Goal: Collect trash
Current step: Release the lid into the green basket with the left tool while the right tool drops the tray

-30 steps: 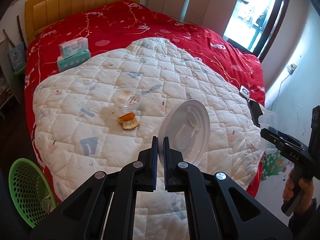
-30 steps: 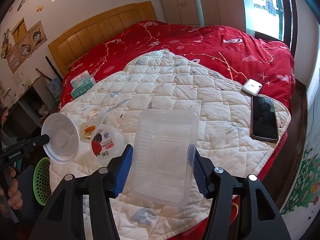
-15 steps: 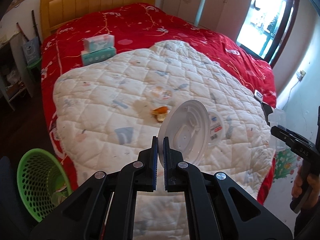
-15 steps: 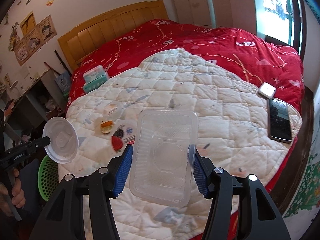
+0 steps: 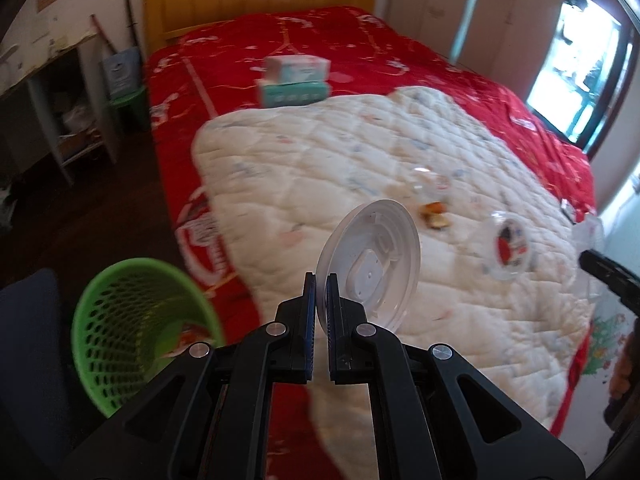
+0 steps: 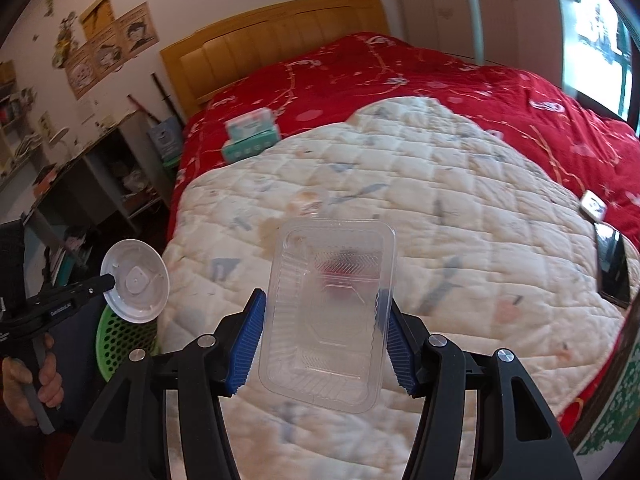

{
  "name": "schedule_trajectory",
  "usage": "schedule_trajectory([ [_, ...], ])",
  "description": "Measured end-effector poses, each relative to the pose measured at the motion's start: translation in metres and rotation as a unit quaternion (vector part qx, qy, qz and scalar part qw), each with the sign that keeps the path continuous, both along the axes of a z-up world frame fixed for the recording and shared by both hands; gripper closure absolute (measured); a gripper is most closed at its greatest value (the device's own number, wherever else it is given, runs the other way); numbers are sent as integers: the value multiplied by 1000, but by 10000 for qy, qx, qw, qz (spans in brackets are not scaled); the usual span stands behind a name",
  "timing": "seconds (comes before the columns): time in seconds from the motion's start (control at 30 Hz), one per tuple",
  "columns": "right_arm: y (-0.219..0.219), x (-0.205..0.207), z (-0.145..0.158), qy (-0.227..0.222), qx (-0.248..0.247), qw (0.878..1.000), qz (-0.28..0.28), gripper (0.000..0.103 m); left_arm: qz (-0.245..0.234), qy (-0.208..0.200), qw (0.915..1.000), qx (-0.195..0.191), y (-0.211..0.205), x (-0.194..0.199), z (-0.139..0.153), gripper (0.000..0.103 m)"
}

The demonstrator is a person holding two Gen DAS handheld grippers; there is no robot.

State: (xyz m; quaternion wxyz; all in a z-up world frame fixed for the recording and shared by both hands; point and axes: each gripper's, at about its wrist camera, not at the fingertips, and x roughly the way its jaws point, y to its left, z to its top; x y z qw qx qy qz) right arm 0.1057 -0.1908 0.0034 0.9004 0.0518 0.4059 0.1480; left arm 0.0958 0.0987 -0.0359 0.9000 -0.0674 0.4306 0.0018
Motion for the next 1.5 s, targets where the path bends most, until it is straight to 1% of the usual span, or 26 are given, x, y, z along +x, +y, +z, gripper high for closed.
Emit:
schedule_trajectory([
  [0.2,49,2,-1,17,16,9992,411,48,485,105,9986,176,53,-13,-12,99],
  [0.4,102,7,-8,105,61,9965,826,48,1036,342,9932,410,107,-24,-29,99],
  [0.6,148,11,-14,184,48,9930,1163,48,1475,680,9859,401,157,-28,-56,99],
  [0.77,183,12,-22,274,20,9895,1417,48,1680,938,9805,407,177,-27,-77,96],
  [0.83,195,13,-25,310,12,9880,1512,48,1708,992,9798,326,185,-28,-82,95],
  [0.9,205,13,-28,362,13,9865,1597,48,1777,1046,9782,243,194,-31,-87,90],
  [1.0,223,13,-34,433,20,9839,1734,48,1862,1011,9771,213,202,-37,-89,81],
  [1.07,235,13,-37,463,11,9821,1827,48,1965,987,9753,197,207,-42,-87,72],
  [1.13,249,12,-41,507,17,9796,1944,48,2063,929,9739,167,212,-47,-84,69],
  [1.17,255,11,-42,523,12,9785,1993,48,2106,891,9734,156,215,-51,-81,65],
  [1.23,273,11,-48,571,-7,9754,2127,48,2184,813,9723,171,220,-54,-77,61],
  [1.43,321,9,-64,765,55,9663,2458,48,2332,648,9698,293,230,-64,-66,55],
  [1.5,336,9,-69,824,99,9636,2542,48,2422,618,9678,305,235,-68,-63,53],
])
